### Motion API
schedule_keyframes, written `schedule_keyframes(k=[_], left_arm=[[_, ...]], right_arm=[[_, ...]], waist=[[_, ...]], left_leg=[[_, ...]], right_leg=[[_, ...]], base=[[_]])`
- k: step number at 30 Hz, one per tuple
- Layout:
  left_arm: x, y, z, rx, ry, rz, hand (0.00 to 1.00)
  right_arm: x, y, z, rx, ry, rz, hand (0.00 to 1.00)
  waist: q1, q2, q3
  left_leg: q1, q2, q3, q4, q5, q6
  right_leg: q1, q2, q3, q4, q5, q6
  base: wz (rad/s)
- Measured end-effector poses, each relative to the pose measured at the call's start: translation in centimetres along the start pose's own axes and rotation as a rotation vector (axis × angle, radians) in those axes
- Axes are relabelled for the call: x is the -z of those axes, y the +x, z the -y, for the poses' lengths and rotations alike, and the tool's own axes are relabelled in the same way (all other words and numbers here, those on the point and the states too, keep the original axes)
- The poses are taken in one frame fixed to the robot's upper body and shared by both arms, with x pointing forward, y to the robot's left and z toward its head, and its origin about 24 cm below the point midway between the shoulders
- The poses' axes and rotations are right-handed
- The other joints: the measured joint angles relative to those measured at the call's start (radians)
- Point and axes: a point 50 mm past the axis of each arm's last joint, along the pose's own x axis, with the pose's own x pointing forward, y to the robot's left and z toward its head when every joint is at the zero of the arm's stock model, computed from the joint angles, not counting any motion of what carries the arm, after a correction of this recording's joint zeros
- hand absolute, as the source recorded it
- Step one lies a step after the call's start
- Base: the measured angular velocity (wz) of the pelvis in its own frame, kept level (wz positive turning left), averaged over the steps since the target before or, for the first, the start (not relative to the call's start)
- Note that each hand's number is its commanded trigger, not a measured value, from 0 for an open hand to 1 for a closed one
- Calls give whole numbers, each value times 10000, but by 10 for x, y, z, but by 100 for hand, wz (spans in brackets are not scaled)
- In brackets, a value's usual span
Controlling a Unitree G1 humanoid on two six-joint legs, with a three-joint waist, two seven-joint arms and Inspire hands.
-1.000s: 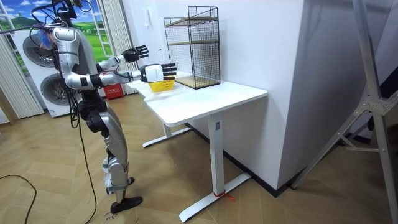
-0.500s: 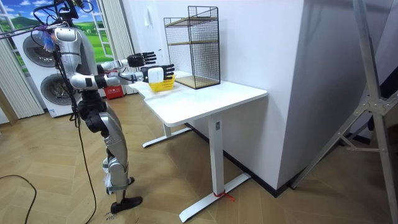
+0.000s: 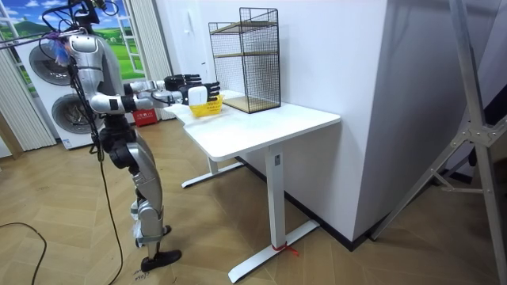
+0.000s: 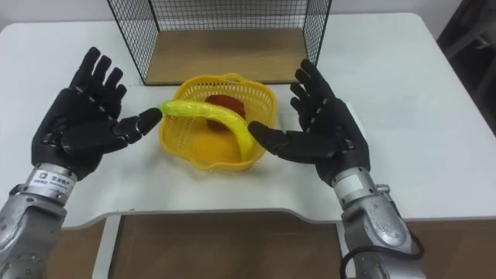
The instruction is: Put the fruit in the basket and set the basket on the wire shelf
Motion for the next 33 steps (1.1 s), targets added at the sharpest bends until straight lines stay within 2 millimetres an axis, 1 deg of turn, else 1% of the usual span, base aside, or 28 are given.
schedule_keyframes(k=[4, 8, 11, 16, 23, 29, 33], left_arm=[[5, 0, -2, -130, -111, -192, 0], [8, 0, 2, 20, -148, -275, 0], [10, 1, 5, 149, -175, -362, 0], [17, 2, 9, 296, -253, -681, 0], [18, 2, 10, 319, -352, -667, 0], [20, 2, 13, 343, -509, -631, 0], [21, 3, 15, 393, -640, -594, 0]], right_arm=[[4, 0, 2, 95, 44, -177, 0], [4, 0, 2, 49, 99, -164, 0], [5, 5, 0, -33, 119, -208, 0], [5, 9, -4, -242, 128, -183, 0], [8, 13, -10, -342, 356, -245, 0], [12, 15, -12, -386, 400, -413, 0], [14, 15, -16, -562, 698, -433, 0]], waist=[[7, -14, 9], [7, -30, 19], [-5, -60, 38], [-18, -63, 41], [-20, -76, 47], [4, -137, 77], [-16, -162, 76]], left_leg=[[-9, -1, 0, 7, 0, 0], [2, -3, 0, -14, 0, 0], [-1, -3, 7, -11, 1, -1], [-8, -3, 0, -7, 1, -1], [-1, 2, -1, 33, 1, -1], [-4, 4, 21, 57, 0, -1], [-30, 2, 46, 59, 0, 0]], right_leg=[[-8, -4, -6, 14, 1, -1], [-9, 1, 1, 13, 4, -3], [-25, 7, 20, 13, 4, -3], [-44, 4, 37, 16, 4, -3], [-42, 2, 59, 47, 4, -4], [-72, 7, 100, 137, 3, -6], [-127, 16, 161, 187, 2, -6]], base=[[0], [0], [0], [0], [0], [0], [0]])
